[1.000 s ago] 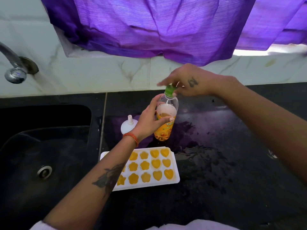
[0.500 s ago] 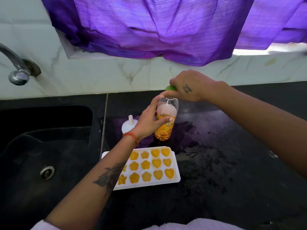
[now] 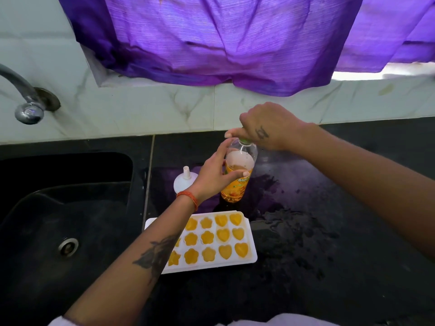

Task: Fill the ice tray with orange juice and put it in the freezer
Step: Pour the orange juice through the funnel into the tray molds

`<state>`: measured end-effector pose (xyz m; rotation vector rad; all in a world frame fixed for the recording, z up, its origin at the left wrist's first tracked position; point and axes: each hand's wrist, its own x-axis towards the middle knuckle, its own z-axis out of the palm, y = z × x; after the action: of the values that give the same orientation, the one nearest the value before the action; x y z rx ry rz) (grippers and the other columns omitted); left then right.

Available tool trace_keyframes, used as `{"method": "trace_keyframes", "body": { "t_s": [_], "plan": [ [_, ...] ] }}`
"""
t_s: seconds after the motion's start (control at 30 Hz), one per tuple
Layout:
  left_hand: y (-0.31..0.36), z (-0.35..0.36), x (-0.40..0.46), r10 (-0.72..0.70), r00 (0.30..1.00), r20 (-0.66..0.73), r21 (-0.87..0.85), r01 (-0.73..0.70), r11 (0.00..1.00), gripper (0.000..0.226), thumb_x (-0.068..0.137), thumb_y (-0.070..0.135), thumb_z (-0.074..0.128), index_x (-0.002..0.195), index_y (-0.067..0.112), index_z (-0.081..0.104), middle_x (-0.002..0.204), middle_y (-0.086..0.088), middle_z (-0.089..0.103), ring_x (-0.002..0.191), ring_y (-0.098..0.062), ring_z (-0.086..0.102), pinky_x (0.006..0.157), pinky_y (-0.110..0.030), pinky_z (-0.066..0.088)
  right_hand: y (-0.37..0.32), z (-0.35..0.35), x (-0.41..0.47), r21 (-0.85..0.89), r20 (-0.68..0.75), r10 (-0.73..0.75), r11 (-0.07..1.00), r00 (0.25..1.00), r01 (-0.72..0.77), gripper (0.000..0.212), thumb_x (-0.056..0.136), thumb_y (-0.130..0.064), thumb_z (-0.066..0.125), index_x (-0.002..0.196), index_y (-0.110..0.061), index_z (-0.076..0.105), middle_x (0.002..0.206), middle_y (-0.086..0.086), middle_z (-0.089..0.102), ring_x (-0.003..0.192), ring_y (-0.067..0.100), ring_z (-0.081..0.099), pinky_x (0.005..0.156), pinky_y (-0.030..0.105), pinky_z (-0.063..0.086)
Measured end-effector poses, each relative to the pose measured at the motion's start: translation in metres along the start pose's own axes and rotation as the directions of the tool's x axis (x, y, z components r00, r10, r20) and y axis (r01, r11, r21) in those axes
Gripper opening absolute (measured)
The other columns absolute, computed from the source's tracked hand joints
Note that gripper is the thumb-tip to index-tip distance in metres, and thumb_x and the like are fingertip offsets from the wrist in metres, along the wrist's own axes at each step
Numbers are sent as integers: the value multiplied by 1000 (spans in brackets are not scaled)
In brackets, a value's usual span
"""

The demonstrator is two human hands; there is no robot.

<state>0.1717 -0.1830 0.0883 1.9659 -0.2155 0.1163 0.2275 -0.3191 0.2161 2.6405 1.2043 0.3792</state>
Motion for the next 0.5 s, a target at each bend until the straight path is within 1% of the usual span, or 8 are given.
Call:
{"method": "trace_keyframes", "body": {
  "t_s": [0.07, 0.1, 0.17, 0.23, 0.3, 0.4, 0.47, 0.5],
  "plan": [
    [-1, -1, -1, -11, 1000, -2, -19, 11, 1000, 79, 80, 26, 74, 138, 39, 22, 134, -2, 49, 111, -16, 56, 87, -24, 51, 11, -9, 1, 217, 104, -40, 976, 994, 16, 50, 90, -51, 45, 108, -8, 61, 91, 11, 63, 84, 26, 57, 71, 30, 41],
    [-1, -2, -1, -20, 1000, -8, -34, 19, 999, 79, 80, 26, 74, 138, 38, 23, 134, -2, 49, 111, -16, 56, 87, -25, 51, 13, -13, 1, 265, 126, -78, 963, 989, 43, 44, 89, -44, 52, 118, -11, 57, 99, 10, 63, 91, 25, 56, 76, 31, 41],
    [-1, -3, -1, -26, 1000, -7, -43, 25, 999, 80, 79, 25, 74, 141, 35, 24, 134, -3, 49, 111, -17, 57, 89, -28, 52, 13, -12, 0, 262, 124, -119, 962, 985, 84, 40, 90, -33, 54, 124, -13, 52, 106, 12, 62, 95, 26, 55, 79, 32, 40],
    [-2, -3, -1, -20, 1000, -8, -27, 20, 999, 80, 80, 25, 73, 142, 32, 23, 134, -3, 49, 111, -17, 57, 87, -26, 52, 10, -6, -3, 222, 96, -107, 971, 990, 83, 37, 93, -33, 49, 122, -9, 51, 108, 14, 61, 95, 27, 55, 80, 34, 43],
    [-1, -2, -1, -14, 1000, -14, -15, 14, 1000, 80, 81, 24, 73, 142, 32, 23, 134, -2, 49, 110, -17, 57, 87, -26, 52, 7, 2, -6, 128, 30, -102, 987, 994, 97, 38, 95, -37, 43, 117, -7, 50, 105, 13, 61, 92, 26, 56, 76, 32, 43],
    [0, 0, -2, -16, 1000, -21, -16, 15, 1000, 82, 81, 23, 73, 142, 36, 19, 132, 1, 50, 112, -14, 56, 89, -25, 50, 3, 10, -9, -33, -62, -48, 998, 997, 46, 52, 94, -51, 29, 104, -6, 52, 86, 10, 59, 75, 23, 55, 64, 29, 37],
    [1, -1, -2, -13, 1000, -12, -4, 13, 1000, 82, 81, 24, 72, 144, 32, 19, 133, -1, 50, 113, -15, 55, 89, -26, 50, 4, 8, -7, -13, -47, 11, 1000, 999, -12, 57, 91, -57, 30, 99, -6, 55, 76, 6, 54, 64, 19, 49, 60, 30, 36],
    [1, -1, -2, -11, 1000, -2, -2, 11, 1000, 81, 81, 24, 73, 144, 31, 21, 134, -2, 50, 113, -17, 55, 90, -27, 51, 6, 4, -6, 51, -16, 25, 998, 1000, -24, 54, 90, -57, 36, 99, -7, 56, 79, 7, 56, 65, 18, 48, 61, 31, 38]
  ]
}}
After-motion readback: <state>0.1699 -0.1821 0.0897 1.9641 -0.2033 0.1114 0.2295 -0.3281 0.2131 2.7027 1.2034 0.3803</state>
